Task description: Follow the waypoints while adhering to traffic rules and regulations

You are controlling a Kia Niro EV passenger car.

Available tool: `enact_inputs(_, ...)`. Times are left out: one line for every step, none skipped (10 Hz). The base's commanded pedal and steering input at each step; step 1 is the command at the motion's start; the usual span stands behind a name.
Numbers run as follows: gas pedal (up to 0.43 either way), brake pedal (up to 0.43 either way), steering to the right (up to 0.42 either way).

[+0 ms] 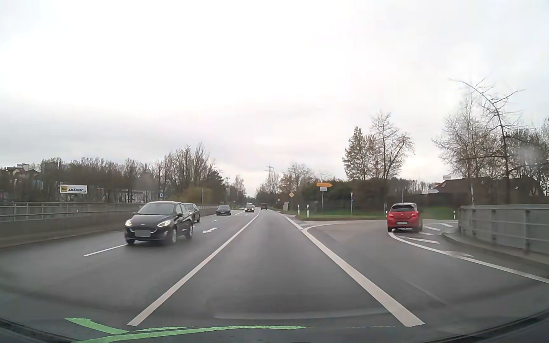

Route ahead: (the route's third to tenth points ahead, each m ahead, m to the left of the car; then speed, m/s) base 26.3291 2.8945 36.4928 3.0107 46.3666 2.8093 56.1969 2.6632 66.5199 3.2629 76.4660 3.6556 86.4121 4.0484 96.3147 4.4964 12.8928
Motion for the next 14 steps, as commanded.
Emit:
enact_inputs(0.177, 0.000, -0.001)
enact_inputs(0.177, 0.000, -0.002)
enact_inputs(0.177, 0.000, -0.001)
enact_inputs(0.177, 0.000, -0.001)
enact_inputs(0.177, 0.000, -0.001)
enact_inputs(0.177, 0.000, -0.002)
enact_inputs(0.189, 0.000, -0.001)
enact_inputs(0.189, 0.000, -0.002)
enact_inputs(0.189, 0.000, -0.002)
enact_inputs(0.197, 0.000, -0.001)
enact_inputs(0.197, 0.000, -0.001)
enact_inputs(0.197, 0.000, 0.000)
enact_inputs(0.209, 0.000, 0.000)
enact_inputs(0.209, 0.000, 0.001)
